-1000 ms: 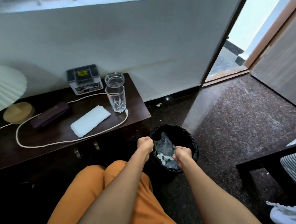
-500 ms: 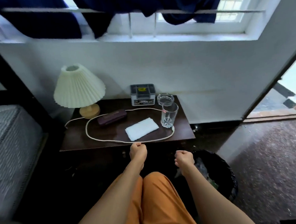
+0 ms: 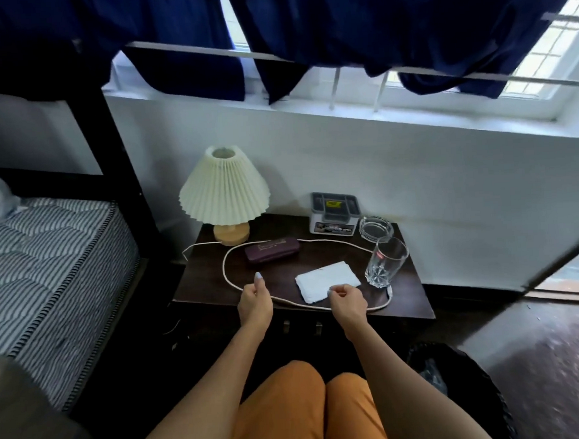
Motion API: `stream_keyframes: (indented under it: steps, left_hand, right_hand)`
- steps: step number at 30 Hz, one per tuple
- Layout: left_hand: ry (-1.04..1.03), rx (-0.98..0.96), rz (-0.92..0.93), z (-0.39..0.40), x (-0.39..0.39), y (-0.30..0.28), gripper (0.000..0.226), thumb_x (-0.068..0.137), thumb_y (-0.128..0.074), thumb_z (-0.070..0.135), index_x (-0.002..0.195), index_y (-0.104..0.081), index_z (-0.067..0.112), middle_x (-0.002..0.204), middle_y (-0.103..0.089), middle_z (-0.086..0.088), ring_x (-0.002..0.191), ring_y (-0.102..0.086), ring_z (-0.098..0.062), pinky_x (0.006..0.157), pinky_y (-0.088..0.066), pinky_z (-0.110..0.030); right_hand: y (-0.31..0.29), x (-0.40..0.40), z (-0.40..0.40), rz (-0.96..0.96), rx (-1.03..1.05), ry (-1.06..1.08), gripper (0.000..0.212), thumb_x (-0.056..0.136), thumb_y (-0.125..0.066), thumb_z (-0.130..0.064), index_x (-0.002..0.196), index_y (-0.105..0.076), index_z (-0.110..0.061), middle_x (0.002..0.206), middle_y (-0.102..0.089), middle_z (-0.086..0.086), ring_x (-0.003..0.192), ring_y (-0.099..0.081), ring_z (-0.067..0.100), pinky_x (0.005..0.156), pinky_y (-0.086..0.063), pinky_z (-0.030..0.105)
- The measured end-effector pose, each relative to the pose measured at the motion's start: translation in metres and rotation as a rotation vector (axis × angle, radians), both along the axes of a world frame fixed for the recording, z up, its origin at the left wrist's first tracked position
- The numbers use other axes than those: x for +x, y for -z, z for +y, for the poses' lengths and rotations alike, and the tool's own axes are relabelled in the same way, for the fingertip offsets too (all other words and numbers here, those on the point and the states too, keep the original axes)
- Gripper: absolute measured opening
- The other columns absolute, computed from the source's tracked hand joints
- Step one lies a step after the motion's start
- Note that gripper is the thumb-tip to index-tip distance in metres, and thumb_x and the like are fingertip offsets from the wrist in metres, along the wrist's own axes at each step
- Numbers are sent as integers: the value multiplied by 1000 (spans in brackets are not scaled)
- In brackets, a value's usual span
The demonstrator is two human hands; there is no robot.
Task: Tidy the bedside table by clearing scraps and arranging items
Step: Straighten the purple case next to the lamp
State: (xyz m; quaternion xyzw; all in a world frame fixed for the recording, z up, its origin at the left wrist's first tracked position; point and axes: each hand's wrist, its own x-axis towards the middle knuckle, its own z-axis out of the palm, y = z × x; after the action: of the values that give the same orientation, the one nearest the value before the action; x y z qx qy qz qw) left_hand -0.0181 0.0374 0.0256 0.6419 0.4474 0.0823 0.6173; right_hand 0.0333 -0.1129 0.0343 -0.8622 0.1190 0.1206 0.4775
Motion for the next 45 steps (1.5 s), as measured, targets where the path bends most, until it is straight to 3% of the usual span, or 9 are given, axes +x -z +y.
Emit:
stream_keyframes:
  steps: [5,14,19,24,27,36,40,43,45]
  left_hand:
    - [45,53,13,12,7,0,56,97,-28,49,108,-58,3,113,-63,-13,110,-55,-30,84,-36,-32]
    - [17,49,40,40,43,7,64,93,-23,59,103,-55,4,96,-58,-10,105,-56,-31,88,-40,-38]
    - [-45,47,18,42,62,13,64,94,-22,58,119,-53,8,98,-54,-3,102,-52,-24,86,-35,-33]
    - [-103,71,-35,43,83,18,67,95,-20,57,139,-40,11,140,-49,-10,132,-42,-29,103,-34,-38]
    - [-96,66,-10,43,93,29,71,93,-21,60,142,-37,12,145,-45,-11,135,-39,-28,108,-32,-40]
    - [-27,358,-71,27,125,32,61,88,-51,6,145,-29,5,150,-33,-12,140,-31,-24,116,-29,-37]
    - [-3,448,-112,41,161,23,39,83,-50,-1,123,-50,0,124,-52,-12,116,-49,-20,92,-37,-23]
    - [94,415,22,60,186,22,24,86,-47,7,102,-56,-9,101,-62,-22,96,-60,-34,76,-44,-31]
    - [198,342,159,69,200,22,29,89,-41,15,107,-55,-4,102,-62,-24,94,-59,-36,74,-42,-32]
  right_hand:
    - [4,7,11,2,-40,-61,25,88,-57,-15,110,-66,-8,109,-69,12,105,-60,24,78,-35,20]
    - [15,46,49,8,-15,-164,35,92,-53,-16,125,-53,-7,129,-58,11,119,-53,26,97,-38,28]
    - [21,78,73,3,-23,-251,46,93,-50,-13,138,-40,-9,136,-52,12,125,-49,28,98,-36,27]
    - [32,106,97,15,17,-241,54,91,-52,-11,141,-32,-10,140,-46,15,130,-43,32,109,-36,40]
    - [38,115,106,45,63,-226,58,91,-54,-14,142,-29,-10,141,-46,14,132,-41,30,109,-35,38]
    - [41,127,117,-101,175,-54,52,79,-62,-17,128,-45,-17,127,-54,4,120,-48,20,103,-41,36]
    - [34,150,123,-135,235,-39,51,80,-61,-15,128,-44,-19,126,-52,1,119,-46,17,101,-40,33]
    - [38,169,129,-128,244,-62,50,79,-60,-12,127,-47,-18,127,-53,5,119,-49,22,102,-44,38]
    - [43,178,131,-118,246,-87,51,80,-60,-8,128,-47,-16,131,-49,7,120,-49,23,102,-42,32]
